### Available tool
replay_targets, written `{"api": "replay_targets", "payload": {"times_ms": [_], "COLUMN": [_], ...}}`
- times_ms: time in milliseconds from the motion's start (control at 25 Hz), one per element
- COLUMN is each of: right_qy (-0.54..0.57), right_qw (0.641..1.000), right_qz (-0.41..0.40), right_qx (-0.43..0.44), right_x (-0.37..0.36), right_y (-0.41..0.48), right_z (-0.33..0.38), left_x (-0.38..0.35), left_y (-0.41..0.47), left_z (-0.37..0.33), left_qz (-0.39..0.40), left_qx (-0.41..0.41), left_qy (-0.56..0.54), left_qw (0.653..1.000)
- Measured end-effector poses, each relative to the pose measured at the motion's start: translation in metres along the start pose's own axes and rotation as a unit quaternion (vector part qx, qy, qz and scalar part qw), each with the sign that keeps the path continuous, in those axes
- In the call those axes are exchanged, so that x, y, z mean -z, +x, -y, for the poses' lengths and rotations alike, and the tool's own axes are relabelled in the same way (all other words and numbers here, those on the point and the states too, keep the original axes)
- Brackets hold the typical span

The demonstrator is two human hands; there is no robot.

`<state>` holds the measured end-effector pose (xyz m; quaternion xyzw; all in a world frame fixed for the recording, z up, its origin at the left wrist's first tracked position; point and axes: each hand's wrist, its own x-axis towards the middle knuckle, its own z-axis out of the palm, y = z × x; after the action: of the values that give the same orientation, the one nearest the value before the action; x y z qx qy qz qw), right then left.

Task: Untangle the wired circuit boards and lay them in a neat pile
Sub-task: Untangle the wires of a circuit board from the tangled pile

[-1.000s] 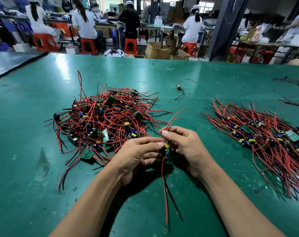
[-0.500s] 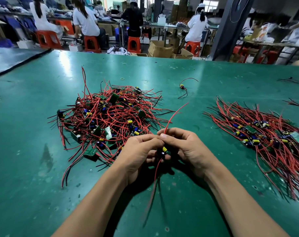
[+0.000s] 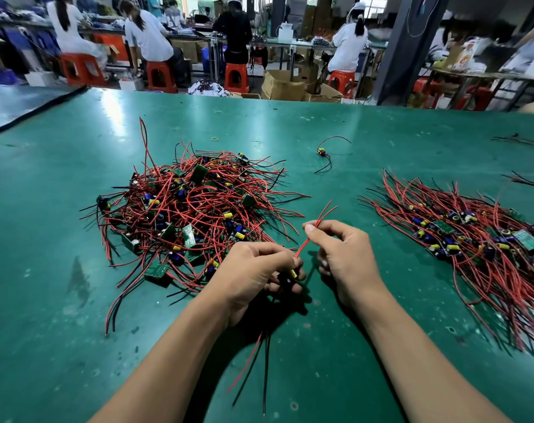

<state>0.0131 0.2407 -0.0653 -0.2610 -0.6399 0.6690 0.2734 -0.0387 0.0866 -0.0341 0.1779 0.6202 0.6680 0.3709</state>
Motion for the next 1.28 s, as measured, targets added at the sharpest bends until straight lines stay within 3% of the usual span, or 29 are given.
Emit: {"api": "replay_targets", "payload": {"times_ms": [360, 520, 600, 680, 720, 800, 880, 920, 1080, 1160, 1280], "right_qy": [-0.129, 0.030, -0.071, -0.229, -0.245, -0.164, 0.041, 0.096, 0.062, 0.079, 0.084], "right_qw": [0.968, 0.986, 0.970, 0.902, 0.888, 0.937, 0.991, 0.995, 0.968, 0.960, 0.972], "right_qz": [-0.164, -0.156, -0.191, -0.226, -0.229, -0.202, -0.103, -0.037, 0.222, 0.244, 0.188], "right_qx": [0.143, 0.044, 0.135, 0.289, 0.313, 0.234, 0.081, 0.017, -0.100, -0.113, -0.114], "right_x": [0.008, 0.003, 0.007, 0.010, 0.011, 0.009, 0.005, 0.003, -0.005, -0.007, -0.010], "right_y": [0.008, 0.007, 0.005, 0.001, 0.000, 0.001, 0.000, -0.002, -0.016, -0.019, -0.018], "right_z": [-0.007, -0.001, -0.001, -0.001, -0.002, 0.001, 0.007, 0.009, 0.011, 0.011, 0.014], "left_x": [0.003, 0.002, 0.002, 0.003, 0.003, 0.005, 0.006, 0.006, 0.005, 0.005, 0.007], "left_y": [0.000, -0.001, -0.002, -0.002, -0.002, -0.003, -0.003, -0.002, 0.002, 0.002, 0.001], "left_z": [0.000, 0.000, 0.000, 0.000, 0.000, 0.000, 0.001, 0.002, 0.004, 0.004, 0.002], "left_qz": [0.009, 0.016, 0.020, 0.018, 0.014, 0.005, -0.005, -0.010, -0.028, -0.027, -0.025], "left_qx": [0.001, 0.000, 0.002, 0.002, 0.002, 0.001, -0.003, -0.005, -0.004, -0.001, 0.003], "left_qy": [-0.007, -0.002, 0.001, -0.002, -0.008, -0.025, -0.042, -0.049, -0.096, -0.100, -0.102], "left_qw": [1.000, 1.000, 1.000, 1.000, 1.000, 1.000, 0.999, 0.999, 0.995, 0.995, 0.994]}}
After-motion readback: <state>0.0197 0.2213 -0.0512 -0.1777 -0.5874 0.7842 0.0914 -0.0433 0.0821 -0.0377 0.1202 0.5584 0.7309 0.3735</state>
